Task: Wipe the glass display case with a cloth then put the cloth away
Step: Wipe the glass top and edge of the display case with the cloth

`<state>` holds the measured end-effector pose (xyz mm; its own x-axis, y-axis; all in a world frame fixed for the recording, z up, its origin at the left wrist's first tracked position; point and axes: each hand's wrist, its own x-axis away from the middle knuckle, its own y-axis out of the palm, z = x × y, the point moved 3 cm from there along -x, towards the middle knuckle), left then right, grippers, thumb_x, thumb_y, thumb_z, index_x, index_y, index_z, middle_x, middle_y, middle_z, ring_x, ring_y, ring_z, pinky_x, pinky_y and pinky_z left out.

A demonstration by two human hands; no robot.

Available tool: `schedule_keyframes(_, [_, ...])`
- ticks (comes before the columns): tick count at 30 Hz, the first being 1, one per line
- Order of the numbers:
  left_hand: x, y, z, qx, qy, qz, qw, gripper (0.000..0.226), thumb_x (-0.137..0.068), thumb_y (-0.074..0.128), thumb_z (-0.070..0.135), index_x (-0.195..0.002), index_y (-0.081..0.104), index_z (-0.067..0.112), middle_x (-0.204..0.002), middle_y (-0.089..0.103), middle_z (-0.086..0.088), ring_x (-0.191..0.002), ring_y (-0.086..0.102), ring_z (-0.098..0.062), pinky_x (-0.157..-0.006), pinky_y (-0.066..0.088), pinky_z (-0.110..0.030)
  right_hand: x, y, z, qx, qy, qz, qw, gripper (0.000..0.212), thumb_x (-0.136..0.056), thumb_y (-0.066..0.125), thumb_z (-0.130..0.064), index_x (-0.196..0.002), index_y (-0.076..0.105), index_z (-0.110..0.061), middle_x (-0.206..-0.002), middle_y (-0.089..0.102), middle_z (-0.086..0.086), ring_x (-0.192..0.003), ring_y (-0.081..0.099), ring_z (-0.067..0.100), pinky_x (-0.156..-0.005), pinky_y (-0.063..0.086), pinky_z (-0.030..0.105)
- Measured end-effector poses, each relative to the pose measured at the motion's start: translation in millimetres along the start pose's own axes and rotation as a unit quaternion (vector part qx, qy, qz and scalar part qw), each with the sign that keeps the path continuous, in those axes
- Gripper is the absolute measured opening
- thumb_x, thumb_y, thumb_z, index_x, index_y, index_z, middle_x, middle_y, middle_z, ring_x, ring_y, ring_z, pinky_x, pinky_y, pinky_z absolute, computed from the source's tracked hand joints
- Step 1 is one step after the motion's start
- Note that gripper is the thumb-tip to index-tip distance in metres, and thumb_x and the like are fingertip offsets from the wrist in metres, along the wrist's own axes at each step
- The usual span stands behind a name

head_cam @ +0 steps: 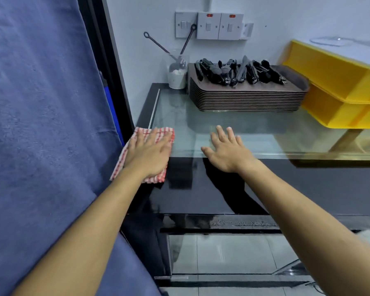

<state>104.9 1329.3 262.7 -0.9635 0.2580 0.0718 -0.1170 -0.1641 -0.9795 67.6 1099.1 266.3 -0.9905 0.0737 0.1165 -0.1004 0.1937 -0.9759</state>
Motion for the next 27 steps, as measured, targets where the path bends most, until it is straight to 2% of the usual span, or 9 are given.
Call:
schedule_keyframes(3, [-3,5,29,0.019,-0.006,-0.002,1.0,0.055,-0.107,0.003,0.056,-0.162,-0.007,0.051,-0.173,-0.016,0.003,-0.157,-0.022,-0.037,-0.126,-0.015,-0.054,15,4,-3,-0.026,-0.003,-0.011,1.0,0.067,-0.112,0.019,-0.05,-0.168,0.005,-0.017,-0.175,-0.007,0.004,-0.161,-0.008,0.028,-0.129,-0.004,0.047])
schedule_keyframes(5, [20,16,64,0.012,0.049,-0.003,0.999,0.055,-0.106,0.001,0.057,-0.16,-0.011,0.052,-0.172,-0.019,0.004,-0.155,-0.026,-0.037,-0.126,-0.016,-0.056,16,4,4,-0.049,-0.02,0.0,0.999,0.061,-0.113,0.021,-0.043,-0.168,0.009,-0.016,-0.176,-0.002,0.006,-0.162,-0.003,0.028,-0.129,-0.003,0.044])
schedule_keyframes(8, [85,28,100,0.003,0.128,-0.005,0.992,0.054,-0.106,-0.001,0.057,-0.158,-0.013,0.054,-0.168,-0.024,0.012,-0.155,-0.031,-0.029,-0.126,-0.016,-0.053,24,-4,31,-0.045,-0.01,0.022,0.999,0.058,-0.114,0.026,-0.033,-0.166,0.014,-0.011,-0.175,0.004,0.01,-0.161,0.0,0.031,-0.128,-0.001,0.044])
schedule_keyframes(11, [109,24,60,-0.004,0.097,0.004,0.995,0.053,-0.105,-0.003,0.059,-0.156,-0.013,0.058,-0.166,-0.024,0.018,-0.156,-0.029,-0.023,-0.128,-0.014,-0.049,45,-8,57,-0.032,0.025,0.031,0.999,0.055,-0.113,0.028,-0.032,-0.162,0.025,-0.008,-0.173,0.017,0.012,-0.16,0.01,0.033,-0.127,0.006,0.044])
schedule_keyframes(14, [85,12,0,-0.029,0.014,0.004,0.999,0.058,-0.097,-0.012,0.06,-0.155,-0.02,0.058,-0.172,-0.018,0.013,-0.159,-0.018,-0.026,-0.128,-0.007,-0.054,72,-2,64,-0.035,0.032,0.018,0.999,0.059,-0.113,0.024,-0.038,-0.165,0.018,-0.01,-0.175,0.01,0.01,-0.161,0.006,0.03,-0.129,0.003,0.043])
schedule_keyframes(17, [59,7,5,-0.004,-0.032,-0.001,0.999,0.056,-0.104,0.0,0.062,-0.159,-0.008,0.057,-0.173,-0.014,0.008,-0.159,-0.017,-0.034,-0.128,-0.011,-0.052,83,8,54,-0.049,0.036,0.042,0.997,0.061,-0.113,0.019,-0.038,-0.166,0.013,-0.009,-0.175,0.006,0.011,-0.162,0.003,0.03,-0.13,0.001,0.042])
schedule_keyframes(20, [56,11,59,0.016,0.024,0.002,1.0,0.057,-0.104,-0.001,0.065,-0.16,-0.006,0.055,-0.173,-0.015,0.005,-0.157,-0.022,-0.035,-0.127,-0.015,-0.053,85,12,36,-0.057,0.039,0.054,0.996,0.061,-0.113,0.019,-0.036,-0.166,0.013,-0.008,-0.175,0.007,0.012,-0.161,0.002,0.033,-0.13,0.001,0.045])
schedule_keyframes(23, [82,23,98,0.012,0.087,-0.009,0.996,0.053,-0.107,0.001,0.06,-0.159,-0.007,0.056,-0.172,-0.016,0.009,-0.157,-0.025,-0.03,-0.126,-0.018,-0.049,87,16,31,-0.059,0.031,0.065,0.996,0.06,-0.112,0.018,-0.035,-0.166,0.012,-0.009,-0.175,0.005,0.01,-0.161,0.0,0.033,-0.13,0.0,0.044])
schedule_keyframes(27, [120,28,78,0.004,0.06,0.013,0.998,0.052,-0.108,0.004,0.059,-0.159,-0.006,0.057,-0.172,-0.014,0.012,-0.158,-0.024,-0.025,-0.128,-0.015,-0.046,94,11,37,-0.066,0.007,0.056,0.996,0.06,-0.113,0.018,-0.037,-0.166,0.012,-0.01,-0.175,0.004,0.008,-0.161,-0.002,0.03,-0.13,0.0,0.042])
